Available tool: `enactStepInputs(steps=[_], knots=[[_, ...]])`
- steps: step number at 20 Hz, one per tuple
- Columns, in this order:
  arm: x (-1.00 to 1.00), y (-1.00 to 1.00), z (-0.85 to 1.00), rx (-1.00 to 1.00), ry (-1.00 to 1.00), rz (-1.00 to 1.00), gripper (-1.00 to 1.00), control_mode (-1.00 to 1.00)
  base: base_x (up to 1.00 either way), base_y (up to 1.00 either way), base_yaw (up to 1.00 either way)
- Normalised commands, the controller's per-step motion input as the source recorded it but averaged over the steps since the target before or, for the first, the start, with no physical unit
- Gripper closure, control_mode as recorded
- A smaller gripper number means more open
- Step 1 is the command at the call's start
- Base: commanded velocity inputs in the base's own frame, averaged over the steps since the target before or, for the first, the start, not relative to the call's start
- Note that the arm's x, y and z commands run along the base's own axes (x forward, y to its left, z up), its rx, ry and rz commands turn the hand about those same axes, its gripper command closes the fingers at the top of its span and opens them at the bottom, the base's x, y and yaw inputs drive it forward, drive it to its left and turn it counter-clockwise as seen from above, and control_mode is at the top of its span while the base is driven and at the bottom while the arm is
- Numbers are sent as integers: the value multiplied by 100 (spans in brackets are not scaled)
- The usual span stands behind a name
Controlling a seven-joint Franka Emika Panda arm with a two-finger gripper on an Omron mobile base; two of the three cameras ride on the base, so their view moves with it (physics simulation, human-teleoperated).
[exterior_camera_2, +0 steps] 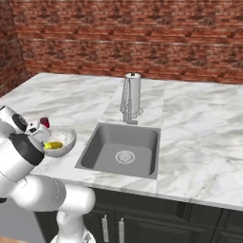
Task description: Pick the corn from the sink and place it in the bowl. Then pick the bowl and place it in the microwave. Then close the microwave door and press the start button.
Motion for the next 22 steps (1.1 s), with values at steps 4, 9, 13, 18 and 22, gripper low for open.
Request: enactStepInputs(steps=[4, 9, 13, 18, 22], knots=[[33, -39, -64, 0, 4, 20, 100, -100, 0, 0, 0], [45, -36, -64, 0, 8, 20, 100, -100, 0, 0, 0], [37, -18, -41, 0, 11, 11, 100, -100, 0, 0, 0], [-42, -13, 45, -1, -5, 19, 100, -100, 0, 0, 0], [-82, -47, 100, 1, -23, 47, 100, -100, 0, 0, 0]])
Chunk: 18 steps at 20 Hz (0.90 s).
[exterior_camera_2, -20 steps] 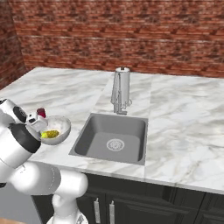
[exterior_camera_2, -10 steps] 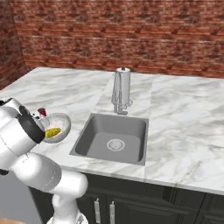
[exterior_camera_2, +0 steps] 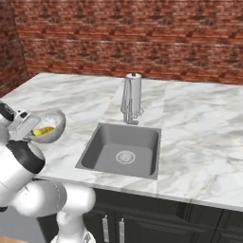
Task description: Pick the corn from the sink and place it in the bowl. Then pick the bowl and place it in the microwave. Then close the microwave door and press the start button.
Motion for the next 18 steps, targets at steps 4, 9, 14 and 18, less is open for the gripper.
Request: enactStepInputs(steps=[4, 9, 14, 18], knots=[[-74, -53, 100, 11, -10, 48, 100, -100, 0, 0, 0], [-64, -54, 100, 17, -4, 44, 100, -100, 0, 0, 0], [-52, -65, 100, 19, -2, 38, 100, -100, 0, 0, 0], [-29, -58, 97, 20, 1, 21, 100, -100, 0, 0, 0]])
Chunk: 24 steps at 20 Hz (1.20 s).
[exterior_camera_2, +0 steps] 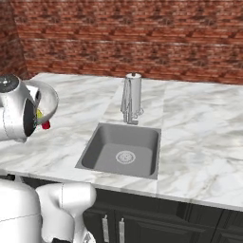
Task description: Pick the corn from the sink and place it in the bowl. Then pick the bowl and place it in the microwave. Then close the microwave door and press the start button.
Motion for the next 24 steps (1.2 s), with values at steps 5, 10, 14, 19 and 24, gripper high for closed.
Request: enactStepInputs(steps=[5, 10, 14, 19, 24], knots=[[-2, -42, 64, 4, 1, 1, 100, -100, 0, 0, 0], [-12, -31, 74, -15, 8, 1, 100, -100, 0, 0, 0], [-19, -49, 34, -10, 18, -1, 100, -100, 0, 0, 0], [-32, -42, 10, 0, 3, -11, 100, -100, 0, 0, 0], [-30, -18, -5, -1, 0, -21, 100, -100, 0, 0, 0]])
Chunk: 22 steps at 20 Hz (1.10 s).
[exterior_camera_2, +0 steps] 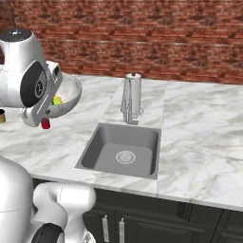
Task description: Pick the corn from the sink and place it in the bowl. Then pick the bowl and place it in the microwave. Then close the microwave door and press the start button.
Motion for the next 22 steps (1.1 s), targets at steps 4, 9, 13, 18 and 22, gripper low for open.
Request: enactStepInputs(steps=[4, 9, 13, 18, 22], knots=[[0, 0, -6, -2, 0, -12, 100, -100, 0, 0, 0], [0, 0, 0, 0, 0, 0, 100, 100, -12, 0, 0], [0, 0, 0, 0, 0, 0, 100, 100, -93, 0, 1], [0, 0, 0, 0, 0, 0, 100, 100, -39, 3, 52], [0, 0, 0, 0, 0, 0, 100, 100, 0, 27, 79]])
